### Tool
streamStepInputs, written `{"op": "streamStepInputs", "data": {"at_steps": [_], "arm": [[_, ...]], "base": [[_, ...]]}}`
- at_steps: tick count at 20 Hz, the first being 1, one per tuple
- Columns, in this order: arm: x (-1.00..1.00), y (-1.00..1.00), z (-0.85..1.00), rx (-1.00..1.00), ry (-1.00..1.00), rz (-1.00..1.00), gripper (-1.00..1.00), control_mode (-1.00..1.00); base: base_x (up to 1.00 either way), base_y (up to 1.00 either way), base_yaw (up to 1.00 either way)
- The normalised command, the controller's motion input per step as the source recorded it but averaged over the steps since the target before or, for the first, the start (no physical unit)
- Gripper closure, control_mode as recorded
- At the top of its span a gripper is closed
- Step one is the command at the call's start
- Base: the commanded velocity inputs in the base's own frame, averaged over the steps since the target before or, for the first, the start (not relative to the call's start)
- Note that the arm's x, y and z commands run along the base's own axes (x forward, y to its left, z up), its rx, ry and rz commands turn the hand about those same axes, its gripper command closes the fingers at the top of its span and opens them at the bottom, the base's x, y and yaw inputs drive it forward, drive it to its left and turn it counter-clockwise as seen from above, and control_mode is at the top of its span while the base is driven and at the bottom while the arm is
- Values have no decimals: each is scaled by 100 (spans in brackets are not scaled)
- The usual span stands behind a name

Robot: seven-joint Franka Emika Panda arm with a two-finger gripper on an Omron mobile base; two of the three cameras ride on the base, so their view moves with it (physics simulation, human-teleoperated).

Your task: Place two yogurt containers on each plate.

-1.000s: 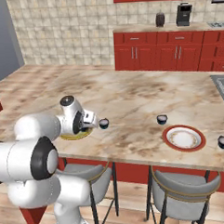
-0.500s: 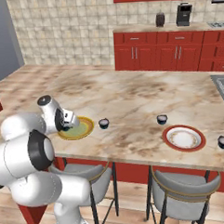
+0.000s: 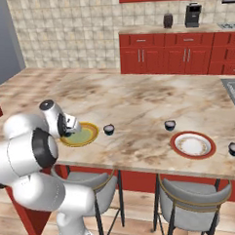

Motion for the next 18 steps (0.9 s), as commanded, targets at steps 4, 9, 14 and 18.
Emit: {"op": "streamStepInputs", "data": {"at_steps": [4,9,14,18], "arm": [[20,9,-31,0,0,0,100,-100],[14,4,-4,3,0,0,100,-100],[20,11,0,1,0,0,100,-100],[18,18,-19,0,0,0,100,-100]], "base": [[0,0,0],[0,0,0],[0,0,0],[0,0,0]]}}
